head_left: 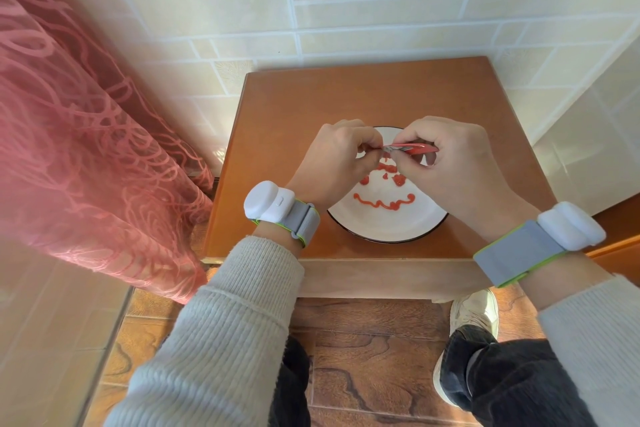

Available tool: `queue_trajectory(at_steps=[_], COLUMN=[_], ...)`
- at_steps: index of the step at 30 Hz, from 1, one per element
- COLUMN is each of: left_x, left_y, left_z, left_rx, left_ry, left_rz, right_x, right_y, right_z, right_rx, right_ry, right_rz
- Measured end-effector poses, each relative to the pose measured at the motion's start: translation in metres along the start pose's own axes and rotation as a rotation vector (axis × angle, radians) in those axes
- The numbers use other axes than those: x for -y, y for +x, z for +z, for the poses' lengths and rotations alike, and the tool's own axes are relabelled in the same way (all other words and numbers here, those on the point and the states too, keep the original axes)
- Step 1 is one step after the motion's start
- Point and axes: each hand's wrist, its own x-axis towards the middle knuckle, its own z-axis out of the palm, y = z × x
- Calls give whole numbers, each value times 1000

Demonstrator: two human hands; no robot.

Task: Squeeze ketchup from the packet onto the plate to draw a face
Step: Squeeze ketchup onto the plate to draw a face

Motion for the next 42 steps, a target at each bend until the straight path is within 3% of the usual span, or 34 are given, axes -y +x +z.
queue_trajectory(at_steps=[18, 26, 42], left_x=[-2, 2, 7], left_y=[0, -1, -2], left_z=[1, 1, 3], left_rx=[84, 56, 67], left_ry=[-38, 14, 52], left_rz=[8, 24, 15], right_x=[-5, 0, 6], right_y=[1, 0, 1], right_z=[6, 15, 18], right_rx=[59, -6, 53], right_ry=[-29, -12, 22], right_rz=[11, 6, 59])
